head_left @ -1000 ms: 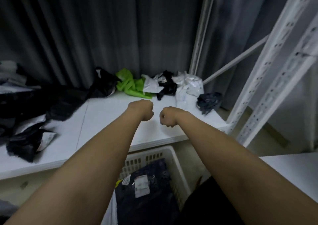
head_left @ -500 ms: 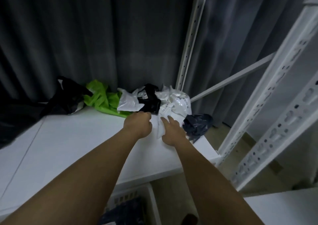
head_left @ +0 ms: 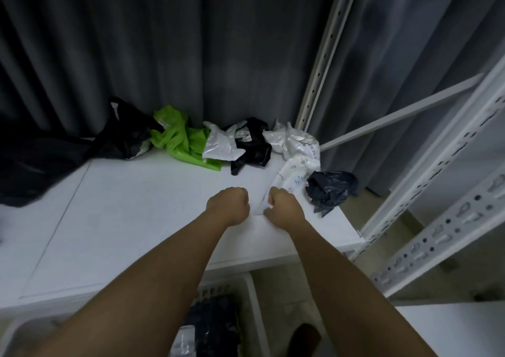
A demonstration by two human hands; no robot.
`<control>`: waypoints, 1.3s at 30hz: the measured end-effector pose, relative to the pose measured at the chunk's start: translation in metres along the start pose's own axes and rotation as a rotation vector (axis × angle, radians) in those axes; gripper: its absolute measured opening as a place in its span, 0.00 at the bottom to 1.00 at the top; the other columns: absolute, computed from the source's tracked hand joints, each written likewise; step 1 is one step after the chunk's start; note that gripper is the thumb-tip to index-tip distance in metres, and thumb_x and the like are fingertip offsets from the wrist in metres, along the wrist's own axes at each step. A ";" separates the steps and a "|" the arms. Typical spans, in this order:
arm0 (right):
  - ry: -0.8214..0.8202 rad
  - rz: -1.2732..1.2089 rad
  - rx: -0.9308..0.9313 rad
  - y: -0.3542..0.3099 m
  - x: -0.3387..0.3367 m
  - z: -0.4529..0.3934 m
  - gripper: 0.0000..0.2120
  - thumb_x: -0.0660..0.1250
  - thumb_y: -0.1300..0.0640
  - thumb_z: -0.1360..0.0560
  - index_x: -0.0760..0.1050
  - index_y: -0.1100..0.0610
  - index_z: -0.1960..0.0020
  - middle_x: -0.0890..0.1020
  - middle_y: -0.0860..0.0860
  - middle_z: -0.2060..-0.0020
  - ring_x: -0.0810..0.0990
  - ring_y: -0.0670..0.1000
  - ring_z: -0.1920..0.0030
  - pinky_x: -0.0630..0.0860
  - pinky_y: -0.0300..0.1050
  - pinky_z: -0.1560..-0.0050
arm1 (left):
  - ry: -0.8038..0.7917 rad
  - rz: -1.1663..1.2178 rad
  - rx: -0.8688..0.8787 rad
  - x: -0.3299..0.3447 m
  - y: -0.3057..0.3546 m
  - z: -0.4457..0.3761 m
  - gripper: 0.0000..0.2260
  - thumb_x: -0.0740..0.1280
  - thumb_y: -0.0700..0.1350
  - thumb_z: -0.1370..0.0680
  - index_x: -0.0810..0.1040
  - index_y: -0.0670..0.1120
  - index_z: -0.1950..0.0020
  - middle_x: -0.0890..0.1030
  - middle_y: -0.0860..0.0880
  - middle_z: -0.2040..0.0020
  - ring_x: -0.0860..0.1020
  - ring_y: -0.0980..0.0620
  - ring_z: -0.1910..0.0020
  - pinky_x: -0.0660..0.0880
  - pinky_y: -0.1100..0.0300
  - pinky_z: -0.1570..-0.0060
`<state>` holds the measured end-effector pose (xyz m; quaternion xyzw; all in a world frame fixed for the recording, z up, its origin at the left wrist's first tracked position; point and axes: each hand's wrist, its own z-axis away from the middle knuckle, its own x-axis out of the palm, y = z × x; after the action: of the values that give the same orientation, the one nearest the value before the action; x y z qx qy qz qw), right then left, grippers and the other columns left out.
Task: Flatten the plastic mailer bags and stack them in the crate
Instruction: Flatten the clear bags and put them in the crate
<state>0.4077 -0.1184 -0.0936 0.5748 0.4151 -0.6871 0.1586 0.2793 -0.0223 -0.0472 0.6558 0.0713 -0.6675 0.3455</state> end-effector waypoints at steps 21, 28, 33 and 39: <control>-0.311 -0.783 -0.301 -0.187 -0.028 0.061 0.15 0.65 0.75 0.28 0.71 0.56 0.63 0.78 0.54 0.56 0.78 0.48 0.53 0.73 0.35 0.54 | 0.108 -0.126 -0.016 -0.075 -0.192 0.143 0.34 0.73 0.56 0.30 0.63 0.48 0.30 0.61 0.48 0.26 0.50 0.47 0.23 0.44 0.48 0.25; -0.087 -0.656 -0.269 -0.191 0.020 0.044 0.18 0.56 0.76 0.30 0.71 0.54 0.60 0.80 0.52 0.52 0.76 0.51 0.47 0.71 0.32 0.52 | 0.252 -0.334 -0.060 -0.051 -0.217 0.132 0.19 0.66 0.54 0.25 0.67 0.45 0.39 0.75 0.47 0.41 0.72 0.45 0.41 0.66 0.54 0.44; 0.002 -0.237 -0.561 -0.189 0.056 0.043 0.12 0.63 0.55 0.23 0.75 0.55 0.40 0.76 0.52 0.39 0.69 0.52 0.36 0.64 0.44 0.37 | 0.212 -0.529 -0.037 -0.025 -0.210 0.119 0.22 0.63 0.56 0.23 0.64 0.44 0.35 0.75 0.46 0.40 0.73 0.43 0.41 0.67 0.53 0.47; -0.053 0.204 -0.670 -0.162 0.104 0.031 0.30 0.54 0.38 0.25 0.69 0.54 0.30 0.77 0.55 0.40 0.75 0.58 0.41 0.68 0.59 0.37 | 0.163 -0.584 0.019 0.000 -0.209 0.102 0.21 0.58 0.55 0.21 0.62 0.43 0.33 0.74 0.45 0.40 0.73 0.43 0.41 0.62 0.51 0.39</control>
<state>0.2446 -0.0169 -0.1271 0.5116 0.5535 -0.5080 0.4170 0.0790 0.0784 -0.1090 0.6621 0.2780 -0.6845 0.1259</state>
